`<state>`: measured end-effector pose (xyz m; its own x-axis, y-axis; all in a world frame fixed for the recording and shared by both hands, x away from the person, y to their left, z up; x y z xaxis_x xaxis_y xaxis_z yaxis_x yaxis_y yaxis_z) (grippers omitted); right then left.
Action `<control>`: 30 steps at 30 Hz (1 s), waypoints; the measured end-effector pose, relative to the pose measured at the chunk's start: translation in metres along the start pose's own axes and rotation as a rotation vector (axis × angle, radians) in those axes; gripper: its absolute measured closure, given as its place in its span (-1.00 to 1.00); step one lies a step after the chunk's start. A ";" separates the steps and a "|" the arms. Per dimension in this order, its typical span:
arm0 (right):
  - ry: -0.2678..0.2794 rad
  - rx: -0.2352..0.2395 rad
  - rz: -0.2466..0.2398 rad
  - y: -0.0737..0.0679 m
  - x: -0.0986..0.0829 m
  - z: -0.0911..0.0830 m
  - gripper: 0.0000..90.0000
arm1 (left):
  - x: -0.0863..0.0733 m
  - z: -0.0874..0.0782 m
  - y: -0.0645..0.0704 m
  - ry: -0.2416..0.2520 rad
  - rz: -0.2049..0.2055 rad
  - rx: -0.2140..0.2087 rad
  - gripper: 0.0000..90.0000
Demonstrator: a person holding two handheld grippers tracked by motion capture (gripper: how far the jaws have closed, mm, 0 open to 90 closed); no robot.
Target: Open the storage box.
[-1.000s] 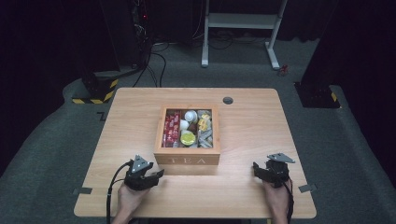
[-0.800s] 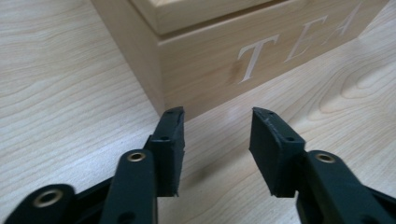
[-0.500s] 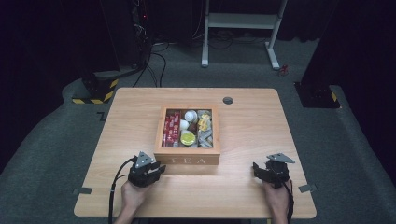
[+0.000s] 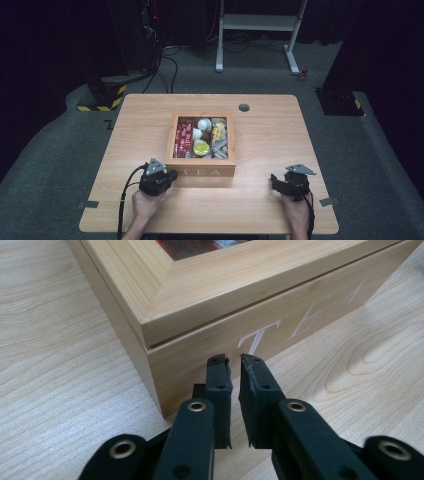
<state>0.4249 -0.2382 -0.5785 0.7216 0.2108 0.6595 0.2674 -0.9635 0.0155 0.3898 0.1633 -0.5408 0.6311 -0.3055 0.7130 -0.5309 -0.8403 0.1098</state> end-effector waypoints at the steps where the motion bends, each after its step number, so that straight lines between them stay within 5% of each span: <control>1: 0.000 0.000 0.000 0.000 0.000 0.000 -0.42 | 0.000 0.000 0.000 -0.003 0.001 0.001 0.86; 30: 0.001 0.000 -0.003 0.000 0.000 0.000 -0.42 | 0.022 -0.003 0.008 -0.012 0.047 -0.020 1.00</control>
<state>0.4250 -0.2384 -0.5786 0.7202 0.2138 0.6600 0.2695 -0.9628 0.0179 0.3974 0.1514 -0.5220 0.6118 -0.3499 0.7095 -0.5714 -0.8157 0.0905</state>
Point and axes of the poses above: each handheld gripper's, and its own axes: z roughly forward along the jaws, x roughly out of its top, y roughly to its right, the point moved 8 cm from there along z, roughly forward along the jaws, and after that the axes turned 5 degrees about -y, right-handed, at the moved point
